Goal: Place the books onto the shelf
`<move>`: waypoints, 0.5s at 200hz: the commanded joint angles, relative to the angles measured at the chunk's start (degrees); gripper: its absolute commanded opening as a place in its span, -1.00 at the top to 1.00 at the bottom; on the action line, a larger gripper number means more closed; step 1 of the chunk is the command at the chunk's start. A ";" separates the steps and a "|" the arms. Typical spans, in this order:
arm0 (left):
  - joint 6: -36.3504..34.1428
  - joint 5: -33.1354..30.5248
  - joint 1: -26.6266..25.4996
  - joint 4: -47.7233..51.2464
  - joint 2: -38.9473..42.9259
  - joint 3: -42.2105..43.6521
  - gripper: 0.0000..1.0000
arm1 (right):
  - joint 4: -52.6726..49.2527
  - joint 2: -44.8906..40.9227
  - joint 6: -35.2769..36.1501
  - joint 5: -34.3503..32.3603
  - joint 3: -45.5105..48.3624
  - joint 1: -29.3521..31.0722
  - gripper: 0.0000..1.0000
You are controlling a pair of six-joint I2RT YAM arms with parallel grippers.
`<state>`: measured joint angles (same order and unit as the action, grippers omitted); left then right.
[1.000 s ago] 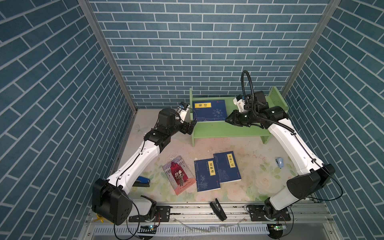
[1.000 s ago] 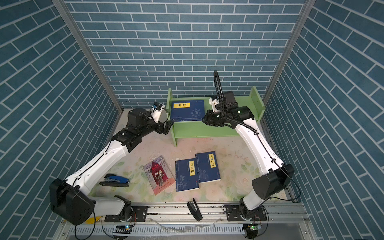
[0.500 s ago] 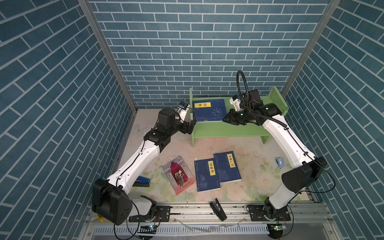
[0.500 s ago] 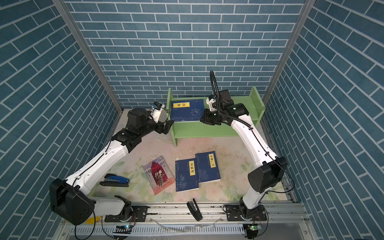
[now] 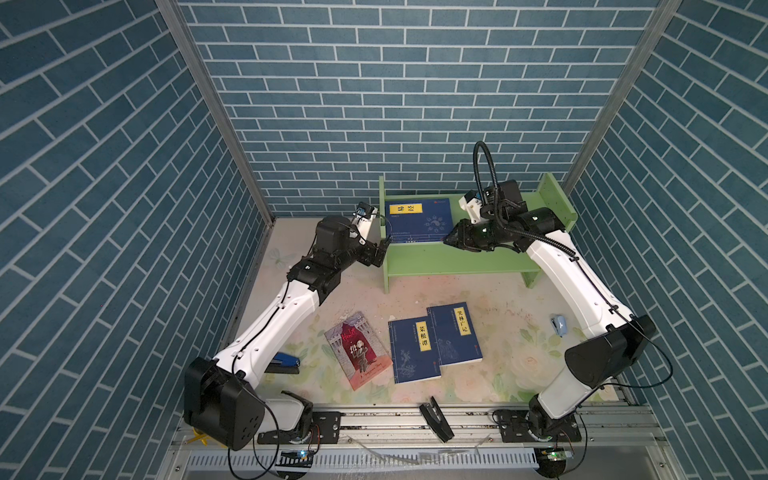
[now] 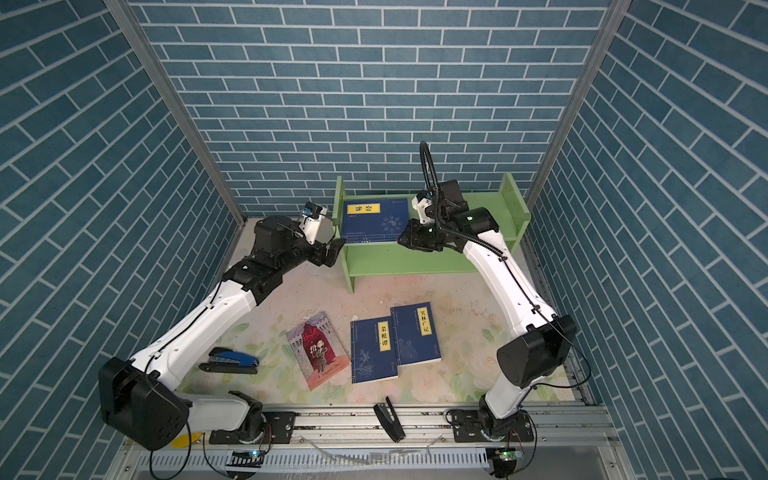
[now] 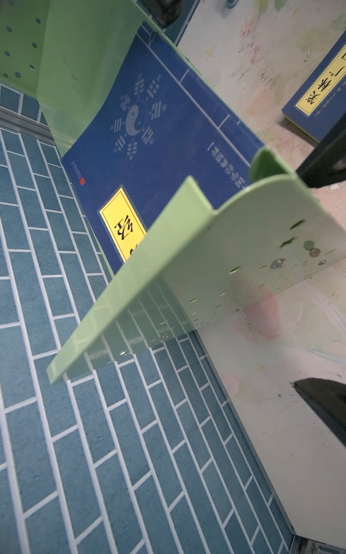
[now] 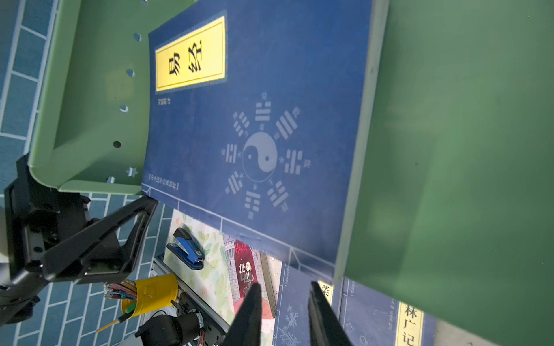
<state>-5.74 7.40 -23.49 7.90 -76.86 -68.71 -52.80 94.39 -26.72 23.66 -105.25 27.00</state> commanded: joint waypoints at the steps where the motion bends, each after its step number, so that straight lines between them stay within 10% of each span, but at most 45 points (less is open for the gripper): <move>1: 0.89 -0.17 0.36 0.68 1.21 -1.34 -0.99 | 1.32 -5.56 0.46 -0.42 2.10 0.22 0.34; 100: 5.93 24.79 0.35 28.71 11.13 -0.38 -0.99 | 12.75 -30.76 -8.08 -4.15 37.61 0.68 -0.03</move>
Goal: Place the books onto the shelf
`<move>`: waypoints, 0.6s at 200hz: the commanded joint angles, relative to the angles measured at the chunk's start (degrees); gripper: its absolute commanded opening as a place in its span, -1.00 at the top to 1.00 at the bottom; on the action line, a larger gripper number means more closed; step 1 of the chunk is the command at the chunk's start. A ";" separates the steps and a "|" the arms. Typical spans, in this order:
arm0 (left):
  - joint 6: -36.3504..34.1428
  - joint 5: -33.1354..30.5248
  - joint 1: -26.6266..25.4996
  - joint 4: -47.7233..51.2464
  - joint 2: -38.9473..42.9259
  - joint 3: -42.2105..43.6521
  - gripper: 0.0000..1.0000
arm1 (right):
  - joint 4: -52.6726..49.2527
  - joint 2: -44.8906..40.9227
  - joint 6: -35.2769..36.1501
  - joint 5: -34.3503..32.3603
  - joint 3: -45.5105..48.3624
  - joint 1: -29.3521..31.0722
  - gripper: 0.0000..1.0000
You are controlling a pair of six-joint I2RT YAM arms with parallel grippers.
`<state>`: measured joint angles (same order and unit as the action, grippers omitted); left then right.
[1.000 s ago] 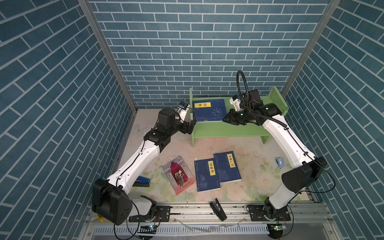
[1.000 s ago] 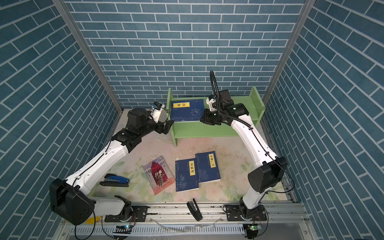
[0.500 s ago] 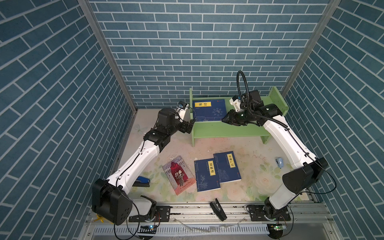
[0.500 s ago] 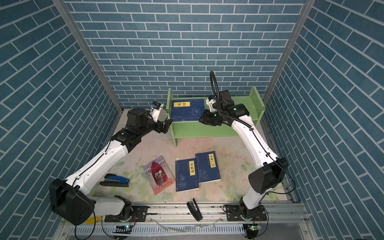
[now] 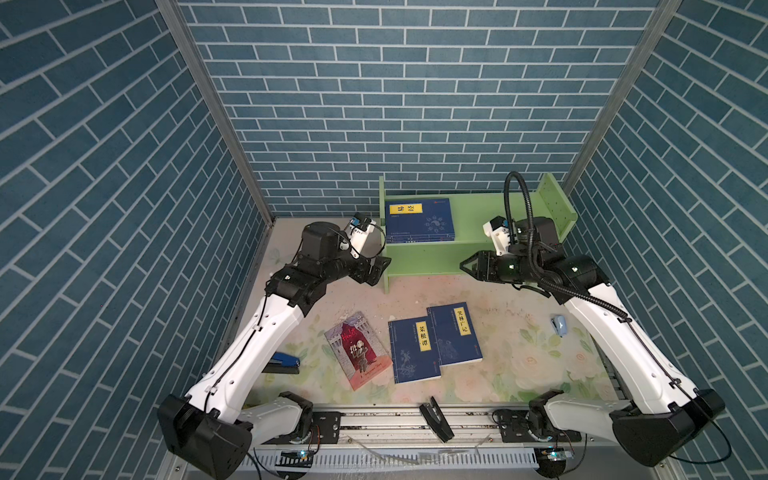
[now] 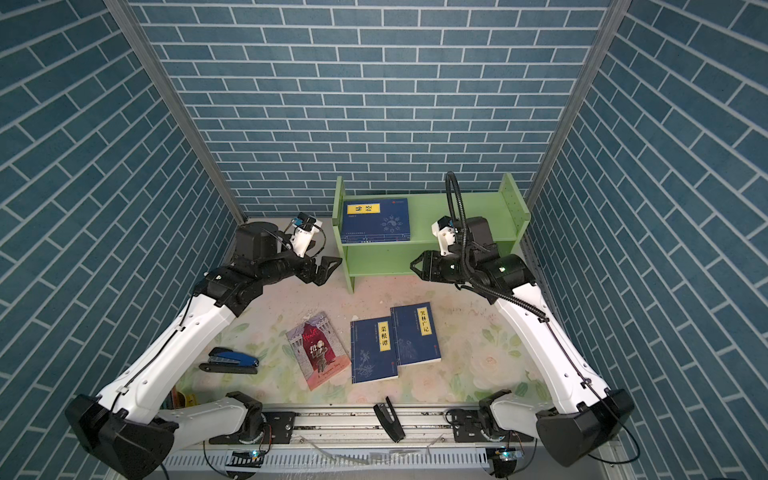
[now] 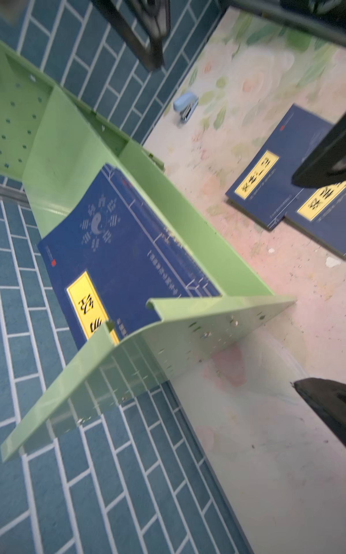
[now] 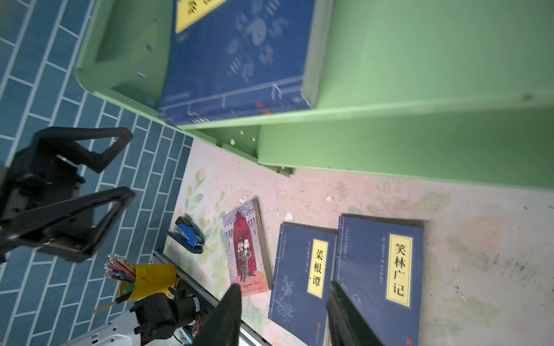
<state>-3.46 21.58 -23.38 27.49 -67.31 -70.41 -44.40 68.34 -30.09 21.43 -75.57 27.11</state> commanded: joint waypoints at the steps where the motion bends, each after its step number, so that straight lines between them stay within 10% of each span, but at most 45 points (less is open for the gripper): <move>1: 3.83 11.03 0.25 9.23 1.62 1.55 -0.99 | 4.47 -4.92 -4.89 -1.96 8.39 0.57 -0.03; 37: 8.92 26.23 -0.03 5.23 2.33 12.46 -0.99 | 9.25 -13.18 -11.04 -5.50 24.03 1.93 -0.15; 120: 15.10 26.21 -1.95 -4.41 -5.26 21.51 -0.97 | 17.22 -11.86 -14.04 -14.48 42.28 2.78 -0.45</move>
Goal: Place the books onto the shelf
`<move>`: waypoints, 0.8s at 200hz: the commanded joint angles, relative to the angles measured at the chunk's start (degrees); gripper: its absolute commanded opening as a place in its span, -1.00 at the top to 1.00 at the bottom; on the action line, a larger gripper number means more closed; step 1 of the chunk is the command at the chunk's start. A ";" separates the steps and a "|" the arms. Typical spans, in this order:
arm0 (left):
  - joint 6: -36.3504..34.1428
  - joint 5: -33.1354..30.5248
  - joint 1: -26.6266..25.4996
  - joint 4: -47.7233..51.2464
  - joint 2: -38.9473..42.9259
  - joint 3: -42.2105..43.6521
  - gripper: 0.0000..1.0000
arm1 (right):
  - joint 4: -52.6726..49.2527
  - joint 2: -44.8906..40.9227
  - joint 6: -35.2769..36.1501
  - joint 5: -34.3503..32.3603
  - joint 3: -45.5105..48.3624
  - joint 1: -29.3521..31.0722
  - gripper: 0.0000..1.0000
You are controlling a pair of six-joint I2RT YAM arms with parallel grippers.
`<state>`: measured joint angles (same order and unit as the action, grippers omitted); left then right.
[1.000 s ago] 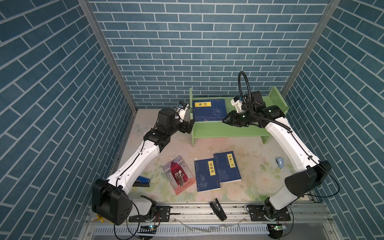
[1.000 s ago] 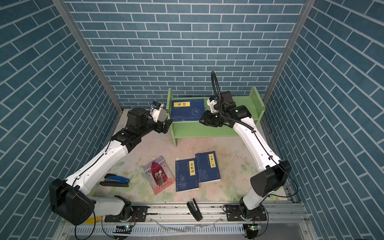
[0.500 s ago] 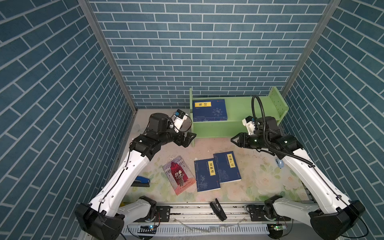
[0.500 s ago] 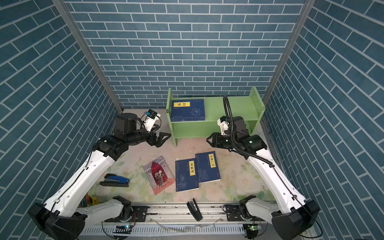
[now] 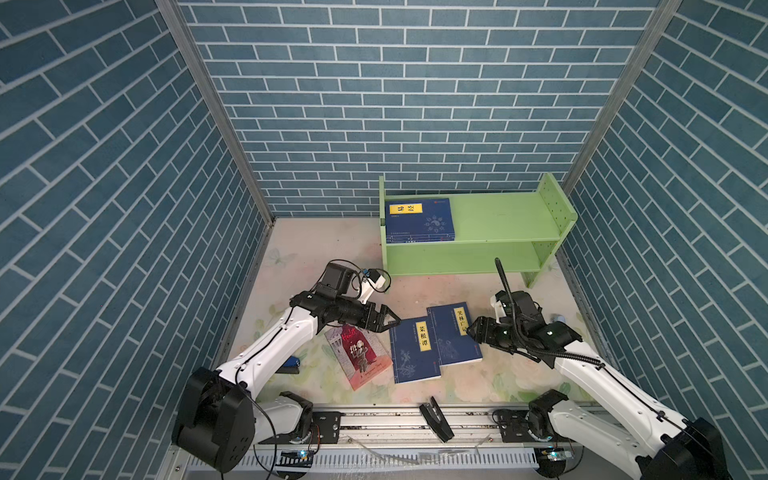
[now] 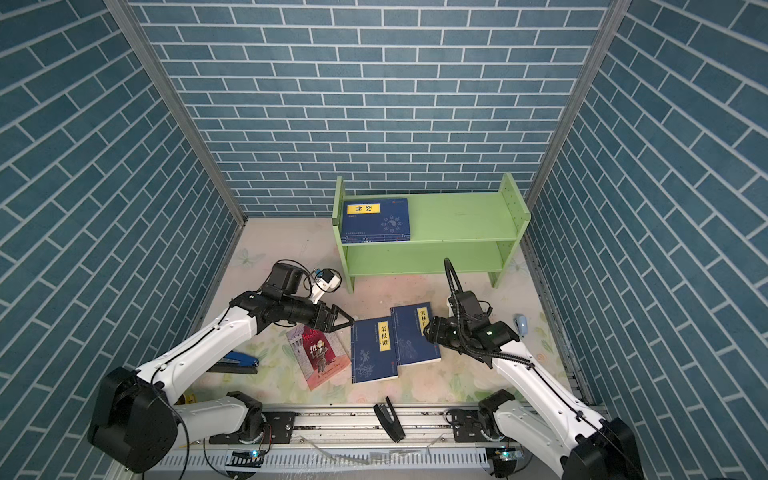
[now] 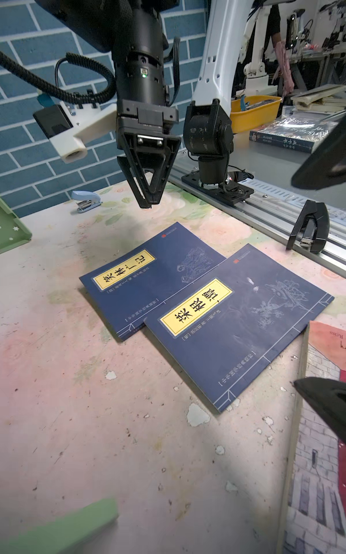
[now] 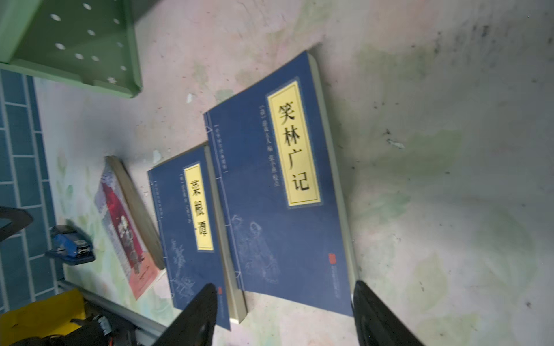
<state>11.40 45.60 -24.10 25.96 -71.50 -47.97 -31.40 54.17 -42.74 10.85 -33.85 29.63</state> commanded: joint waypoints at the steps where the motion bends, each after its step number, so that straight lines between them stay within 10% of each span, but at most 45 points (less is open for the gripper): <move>1: 0.18 2.24 -1.31 -2.90 -1.16 -0.92 -0.97 | 4.36 2.45 -1.34 -3.82 0.63 0.26 -0.45; 160: 0.48 -11.97 -22.71 -19.29 -19.45 -5.06 -0.93 | 16.52 14.82 0.42 8.79 5.44 -2.65 -0.12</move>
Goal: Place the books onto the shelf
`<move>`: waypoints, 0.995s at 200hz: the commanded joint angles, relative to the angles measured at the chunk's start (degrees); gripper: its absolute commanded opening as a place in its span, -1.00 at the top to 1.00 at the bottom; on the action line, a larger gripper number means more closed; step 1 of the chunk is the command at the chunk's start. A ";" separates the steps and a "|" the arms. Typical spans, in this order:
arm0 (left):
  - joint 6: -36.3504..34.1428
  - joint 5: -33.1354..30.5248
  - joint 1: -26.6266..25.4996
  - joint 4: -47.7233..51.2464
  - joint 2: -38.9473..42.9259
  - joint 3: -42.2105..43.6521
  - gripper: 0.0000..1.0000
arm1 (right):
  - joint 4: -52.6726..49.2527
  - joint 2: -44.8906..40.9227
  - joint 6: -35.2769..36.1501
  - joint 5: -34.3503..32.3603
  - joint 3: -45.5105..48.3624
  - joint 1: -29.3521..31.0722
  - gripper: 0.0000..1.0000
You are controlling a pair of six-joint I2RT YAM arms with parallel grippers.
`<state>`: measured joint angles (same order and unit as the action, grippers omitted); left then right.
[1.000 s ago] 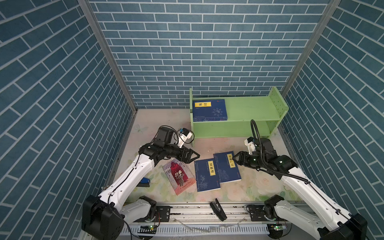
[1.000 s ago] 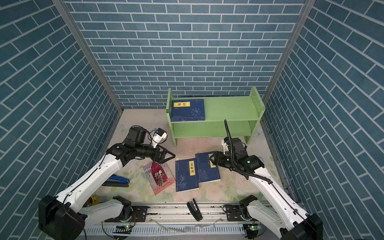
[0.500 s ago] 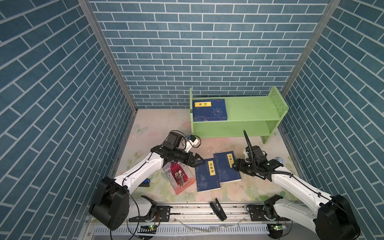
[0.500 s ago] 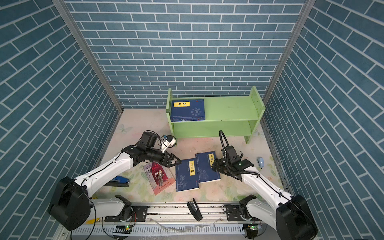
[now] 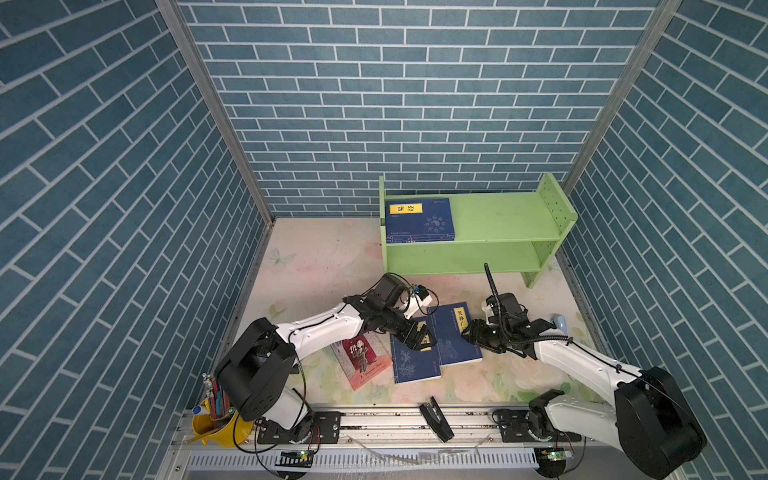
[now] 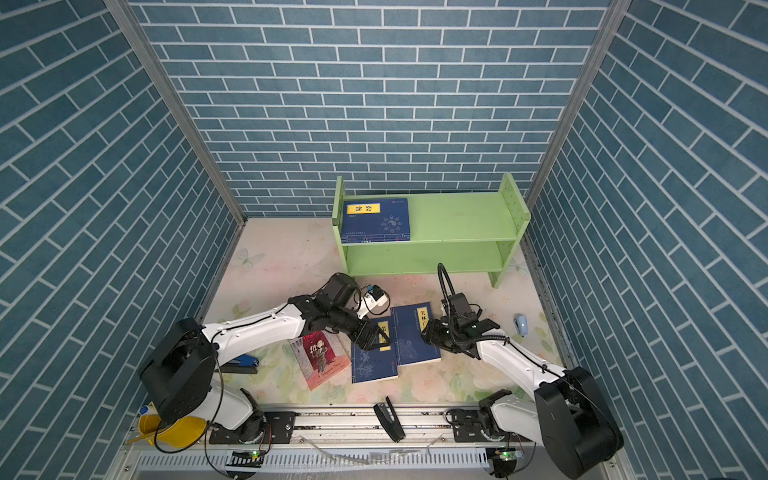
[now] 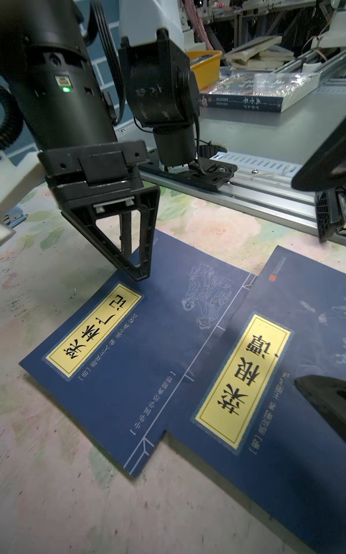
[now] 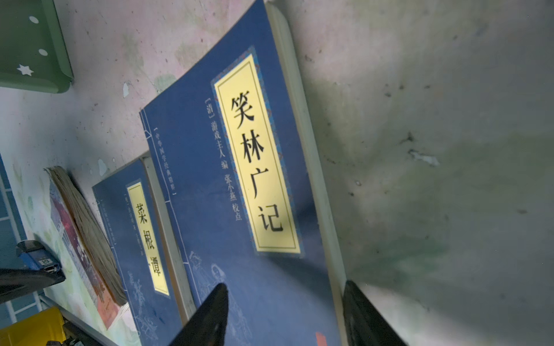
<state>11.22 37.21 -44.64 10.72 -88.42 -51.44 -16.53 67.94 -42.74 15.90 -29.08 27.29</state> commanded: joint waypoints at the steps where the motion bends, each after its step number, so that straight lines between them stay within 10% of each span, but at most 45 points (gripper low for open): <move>1: 0.74 -3.74 -2.23 -4.09 -2.72 -1.62 -0.93 | 1.71 1.09 0.44 3.81 0.68 -0.31 -0.12; 105: 2.59 -7.20 -2.64 -3.78 -5.77 0.46 -0.97 | -4.27 -6.23 4.23 8.76 0.27 -0.84 0.54; 199: 3.83 -5.92 -2.99 -3.49 -13.25 -7.93 -0.95 | -11.35 -15.01 2.12 1.67 3.27 -2.68 0.03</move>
<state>14.57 31.05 -47.29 6.20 -99.11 -56.60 -24.77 57.45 -39.16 20.78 -27.77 25.08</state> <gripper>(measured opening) 0.974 0.475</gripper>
